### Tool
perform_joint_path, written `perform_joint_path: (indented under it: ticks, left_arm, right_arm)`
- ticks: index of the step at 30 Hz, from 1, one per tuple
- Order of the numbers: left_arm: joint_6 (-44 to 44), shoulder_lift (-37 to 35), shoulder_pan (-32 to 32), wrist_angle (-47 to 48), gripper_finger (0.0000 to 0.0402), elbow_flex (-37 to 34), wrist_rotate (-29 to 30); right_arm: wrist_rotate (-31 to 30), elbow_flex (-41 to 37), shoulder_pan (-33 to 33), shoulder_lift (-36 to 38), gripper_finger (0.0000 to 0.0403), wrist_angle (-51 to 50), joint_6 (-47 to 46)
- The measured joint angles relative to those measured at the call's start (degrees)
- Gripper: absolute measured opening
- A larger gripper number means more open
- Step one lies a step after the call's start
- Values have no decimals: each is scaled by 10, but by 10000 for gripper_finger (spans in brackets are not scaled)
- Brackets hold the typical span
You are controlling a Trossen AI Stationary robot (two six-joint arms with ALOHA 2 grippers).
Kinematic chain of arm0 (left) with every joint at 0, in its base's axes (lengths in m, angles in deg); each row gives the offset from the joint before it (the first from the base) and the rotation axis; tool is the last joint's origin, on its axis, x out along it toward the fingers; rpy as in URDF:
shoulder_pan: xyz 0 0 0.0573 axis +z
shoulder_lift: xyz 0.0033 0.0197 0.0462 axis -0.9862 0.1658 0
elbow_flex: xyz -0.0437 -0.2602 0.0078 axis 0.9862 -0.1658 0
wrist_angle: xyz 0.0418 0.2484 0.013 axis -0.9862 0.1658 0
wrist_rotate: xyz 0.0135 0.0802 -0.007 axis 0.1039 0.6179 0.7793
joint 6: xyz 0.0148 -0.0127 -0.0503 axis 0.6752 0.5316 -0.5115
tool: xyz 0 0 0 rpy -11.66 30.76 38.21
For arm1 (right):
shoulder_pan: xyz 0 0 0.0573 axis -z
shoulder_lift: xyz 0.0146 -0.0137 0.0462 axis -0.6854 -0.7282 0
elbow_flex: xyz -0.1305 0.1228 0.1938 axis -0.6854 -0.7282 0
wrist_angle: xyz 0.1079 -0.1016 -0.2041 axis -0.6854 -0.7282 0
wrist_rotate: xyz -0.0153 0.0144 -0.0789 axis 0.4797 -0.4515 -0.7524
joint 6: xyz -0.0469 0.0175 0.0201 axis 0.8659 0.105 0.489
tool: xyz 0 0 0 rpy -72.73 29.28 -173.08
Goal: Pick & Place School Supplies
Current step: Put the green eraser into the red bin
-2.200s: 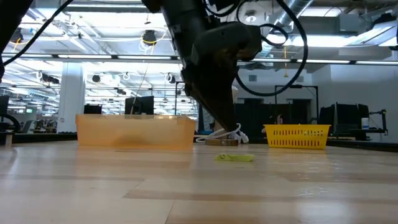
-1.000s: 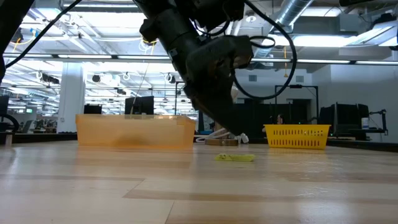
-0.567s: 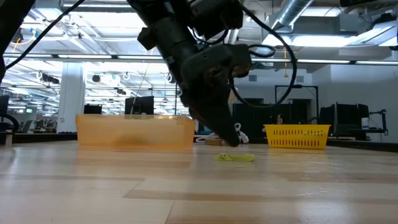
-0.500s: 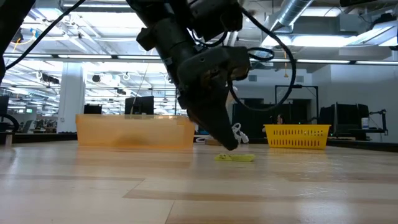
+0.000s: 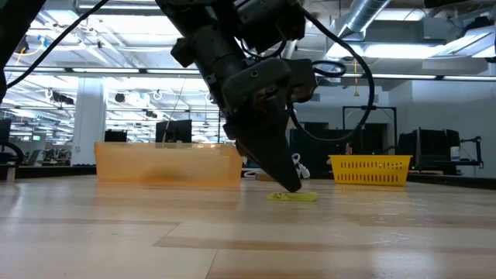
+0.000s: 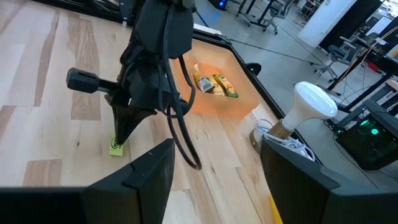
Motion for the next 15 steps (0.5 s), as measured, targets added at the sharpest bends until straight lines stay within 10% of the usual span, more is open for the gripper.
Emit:
perform_joint_path:
  ticks: [15]
  left_arm:
    - [14, 4, 21, 0, 0, 0, -6]
  right_arm:
    - [16, 0, 0, 0, 228, 3, 0]
